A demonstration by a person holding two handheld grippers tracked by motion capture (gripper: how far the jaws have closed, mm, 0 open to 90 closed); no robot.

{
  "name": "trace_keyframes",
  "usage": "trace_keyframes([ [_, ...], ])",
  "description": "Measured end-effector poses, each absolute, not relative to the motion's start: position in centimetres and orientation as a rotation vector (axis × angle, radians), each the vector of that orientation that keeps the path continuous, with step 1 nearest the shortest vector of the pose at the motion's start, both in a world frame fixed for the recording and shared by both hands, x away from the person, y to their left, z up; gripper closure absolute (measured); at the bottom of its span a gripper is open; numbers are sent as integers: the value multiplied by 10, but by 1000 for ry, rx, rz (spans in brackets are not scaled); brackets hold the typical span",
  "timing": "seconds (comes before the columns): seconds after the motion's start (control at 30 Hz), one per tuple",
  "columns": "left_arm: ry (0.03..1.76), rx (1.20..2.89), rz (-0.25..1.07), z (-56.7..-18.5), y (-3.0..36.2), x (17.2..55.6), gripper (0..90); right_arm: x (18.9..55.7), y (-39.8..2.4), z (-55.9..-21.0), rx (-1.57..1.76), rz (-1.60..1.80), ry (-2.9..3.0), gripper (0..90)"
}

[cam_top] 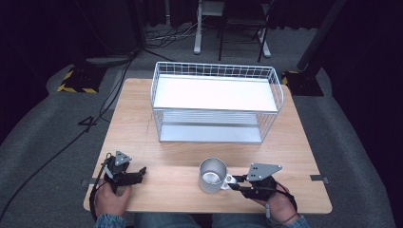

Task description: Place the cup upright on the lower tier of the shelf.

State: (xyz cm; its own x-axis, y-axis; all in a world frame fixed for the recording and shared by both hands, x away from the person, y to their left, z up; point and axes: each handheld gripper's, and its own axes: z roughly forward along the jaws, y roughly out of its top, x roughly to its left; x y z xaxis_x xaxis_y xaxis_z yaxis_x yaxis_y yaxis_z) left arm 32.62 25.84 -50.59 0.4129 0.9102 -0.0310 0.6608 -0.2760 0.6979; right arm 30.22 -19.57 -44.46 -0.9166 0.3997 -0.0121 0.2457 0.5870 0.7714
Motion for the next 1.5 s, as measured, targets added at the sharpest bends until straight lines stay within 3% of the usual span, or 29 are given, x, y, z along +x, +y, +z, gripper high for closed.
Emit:
trace_keyframes([
  [0.83, 1331, 2032, 504, -506, 258, 326, 160, 302, -191, -430, 601, 1312, 2482, 721],
  [1.5, 1332, 2030, 503, -506, 258, 326, 160, 338, -186, -405, 692, 1343, 2363, 720],
])
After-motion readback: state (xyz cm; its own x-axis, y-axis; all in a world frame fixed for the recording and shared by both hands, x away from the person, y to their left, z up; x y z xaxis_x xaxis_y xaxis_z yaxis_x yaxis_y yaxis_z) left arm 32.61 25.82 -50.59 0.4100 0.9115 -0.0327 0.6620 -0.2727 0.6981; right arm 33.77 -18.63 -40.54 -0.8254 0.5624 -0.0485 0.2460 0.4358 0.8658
